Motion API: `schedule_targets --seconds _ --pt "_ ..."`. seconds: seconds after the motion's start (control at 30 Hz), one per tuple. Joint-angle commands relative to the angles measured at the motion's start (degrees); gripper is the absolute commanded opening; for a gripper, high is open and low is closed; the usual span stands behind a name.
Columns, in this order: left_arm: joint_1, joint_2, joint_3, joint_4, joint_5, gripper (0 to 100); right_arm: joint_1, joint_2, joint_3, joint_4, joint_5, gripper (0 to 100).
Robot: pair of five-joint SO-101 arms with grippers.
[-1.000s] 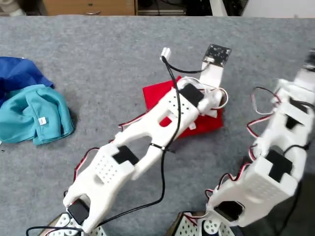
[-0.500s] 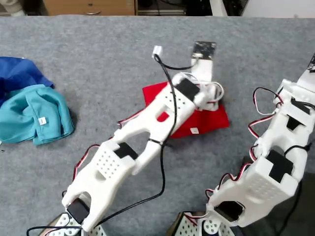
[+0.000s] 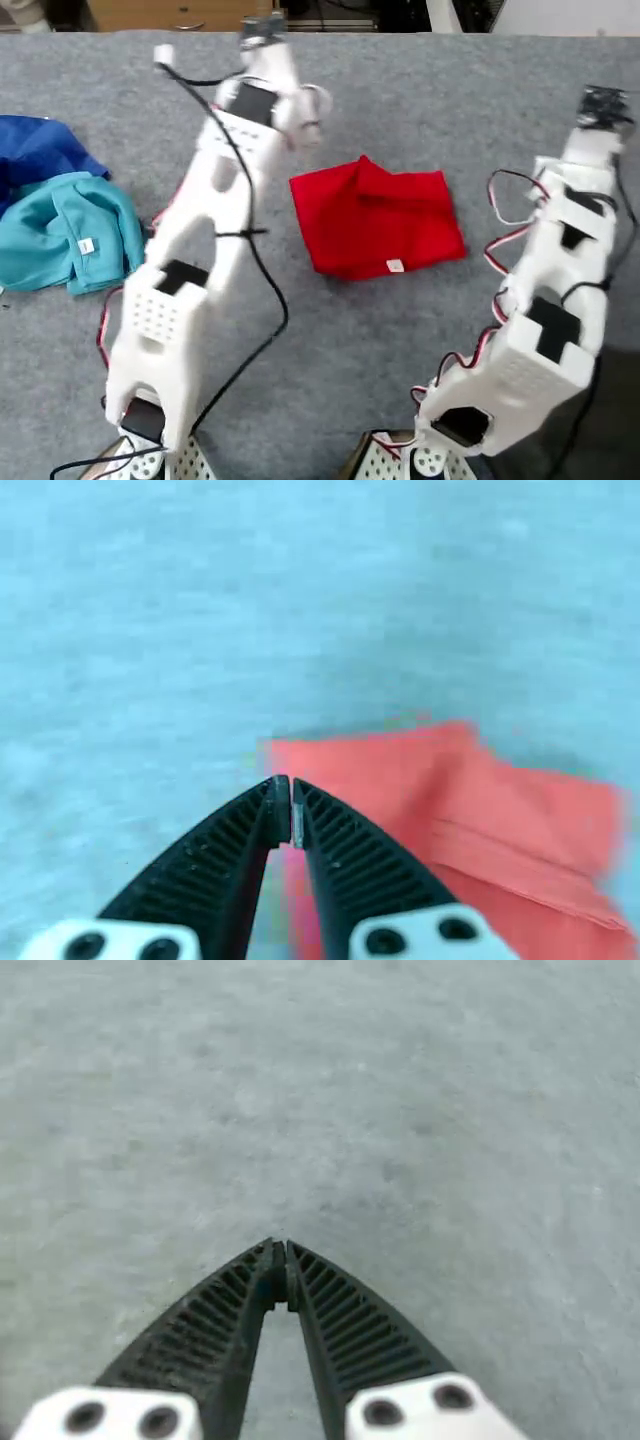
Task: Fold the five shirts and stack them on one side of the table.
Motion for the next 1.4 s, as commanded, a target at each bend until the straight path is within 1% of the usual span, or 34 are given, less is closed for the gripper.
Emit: schedule_targets --seconds 0.0,0.1,0.2,0.3,0.43,0.6,0.8,0.97,1.1,1.37 --pt "-6.4 -0.2 6.1 0.8 0.1 2 -7.1 -0.1 -6.7 7.9 3.4 1.4" --pt "-8.7 0.6 13.6 -1.4 -0.2 2 -11.9 0.5 -16.9 24.6 6.0 1.4" --pt "-9.1 0.1 22.2 -9.3 -2.1 2 -16.5 2.5 -28.2 40.4 9.1 1.4" --pt "-9.6 -0.4 26.9 -14.1 -4.6 2 -22.1 6.1 -39.9 55.9 11.9 1.4" --pt "-11.7 -0.7 28.9 -18.5 -5.2 2 -30.3 13.0 -53.4 71.0 13.2 1.2" --pt "-12.0 -0.8 29.5 -19.4 -4.9 2 -36.7 21.8 -65.8 84.0 15.1 1.2" --pt "-12.6 -0.9 29.2 -19.3 -4.9 2 -42.3 28.4 -67.2 84.5 16.7 1.2" --pt "-12.7 -0.9 29.1 -19.4 -4.9 2 -42.7 34.9 -68.5 83.6 16.9 1.2" --pt "-12.6 -0.9 29.1 -19.6 -4.9 2 -39.0 40.4 -71.6 81.4 17.0 1.2" --pt "-12.0 -0.9 29.0 -19.8 -5.1 2 -32.3 43.3 -85.1 83.7 16.9 1.3"
